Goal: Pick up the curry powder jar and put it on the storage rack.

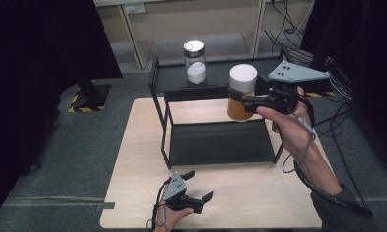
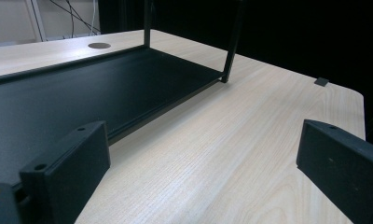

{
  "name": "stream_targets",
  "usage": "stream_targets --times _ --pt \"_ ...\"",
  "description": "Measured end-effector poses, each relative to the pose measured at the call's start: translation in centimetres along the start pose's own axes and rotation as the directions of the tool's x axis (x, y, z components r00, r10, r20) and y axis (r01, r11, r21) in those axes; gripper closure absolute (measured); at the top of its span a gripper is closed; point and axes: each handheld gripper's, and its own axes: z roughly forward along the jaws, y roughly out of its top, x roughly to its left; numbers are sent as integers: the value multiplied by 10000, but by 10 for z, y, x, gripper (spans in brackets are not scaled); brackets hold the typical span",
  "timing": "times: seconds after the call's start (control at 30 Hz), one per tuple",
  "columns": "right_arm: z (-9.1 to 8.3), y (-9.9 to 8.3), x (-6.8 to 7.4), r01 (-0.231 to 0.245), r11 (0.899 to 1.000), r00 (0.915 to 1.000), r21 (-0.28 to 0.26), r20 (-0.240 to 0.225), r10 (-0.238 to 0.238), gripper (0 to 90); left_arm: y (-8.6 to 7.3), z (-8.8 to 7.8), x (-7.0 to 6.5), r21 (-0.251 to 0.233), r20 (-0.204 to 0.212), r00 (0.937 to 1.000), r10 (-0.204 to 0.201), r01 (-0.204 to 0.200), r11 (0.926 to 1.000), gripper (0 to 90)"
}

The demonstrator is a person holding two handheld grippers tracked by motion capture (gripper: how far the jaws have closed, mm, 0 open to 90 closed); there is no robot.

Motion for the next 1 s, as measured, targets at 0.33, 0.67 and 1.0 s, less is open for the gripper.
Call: stream_targets --times 0.33,0.67,1.0 --pt "10 22 -8 -103 9999 9997 43 224 102 355 0 1 0 33 13 10000 -33 33 10000 19" --pt "21 42 -19 -311 9995 9972 54 682 306 355 0 0 0 14 38 10000 -4 4 10000 19" --pt "44 49 -27 -524 9986 9917 13 1178 519 355 -1 0 0 18 43 10000 10 -10 10000 19"
